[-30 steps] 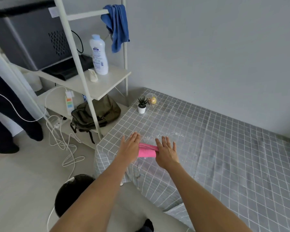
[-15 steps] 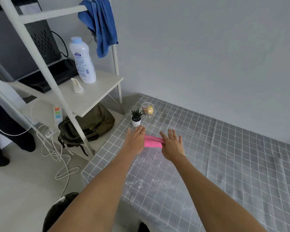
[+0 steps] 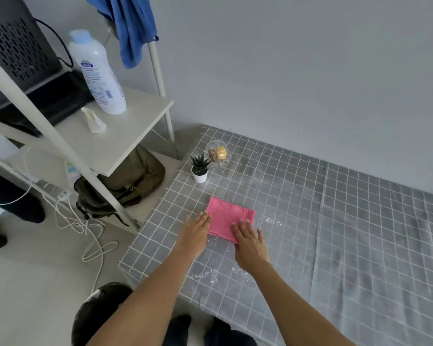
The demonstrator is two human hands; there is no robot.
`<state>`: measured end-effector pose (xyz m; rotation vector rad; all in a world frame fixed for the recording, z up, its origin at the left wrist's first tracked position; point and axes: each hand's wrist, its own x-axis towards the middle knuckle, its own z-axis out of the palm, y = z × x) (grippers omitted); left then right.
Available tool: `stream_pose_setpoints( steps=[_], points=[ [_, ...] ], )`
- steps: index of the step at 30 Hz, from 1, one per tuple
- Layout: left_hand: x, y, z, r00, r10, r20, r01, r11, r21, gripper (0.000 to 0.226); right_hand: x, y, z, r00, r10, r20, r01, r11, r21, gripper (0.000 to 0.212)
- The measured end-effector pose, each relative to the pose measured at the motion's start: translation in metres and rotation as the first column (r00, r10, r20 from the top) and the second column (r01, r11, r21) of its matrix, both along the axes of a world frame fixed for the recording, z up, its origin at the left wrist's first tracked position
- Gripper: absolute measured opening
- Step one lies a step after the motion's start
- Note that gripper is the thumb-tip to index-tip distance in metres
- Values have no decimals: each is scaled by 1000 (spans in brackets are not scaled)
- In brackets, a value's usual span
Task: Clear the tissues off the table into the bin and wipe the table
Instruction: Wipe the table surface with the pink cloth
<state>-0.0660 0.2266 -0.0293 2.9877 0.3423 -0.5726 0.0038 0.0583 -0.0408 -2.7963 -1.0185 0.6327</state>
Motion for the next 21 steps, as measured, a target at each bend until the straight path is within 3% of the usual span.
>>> stream_pose_setpoints(
  steps=[8,13,17,21],
  points=[
    [-15,18,-9,999,-50,-9,48,990,-129,61,-22,11,2,994,-82,-75,80,996,-23,66],
    [-16,55,-7,992,-129,-4,127,984,-123,66,-20,32,8,975,-196,-107,208,971,116,66],
    [-8,85,-15,996,-67,66,75,990,-119,62,-16,65,0,952,-303,-48,307,939,157,65],
    [11,102,-30,988,-4,156,24,992,-122,56,-13,98,-20,915,-403,25,399,911,106,78]
  ],
)
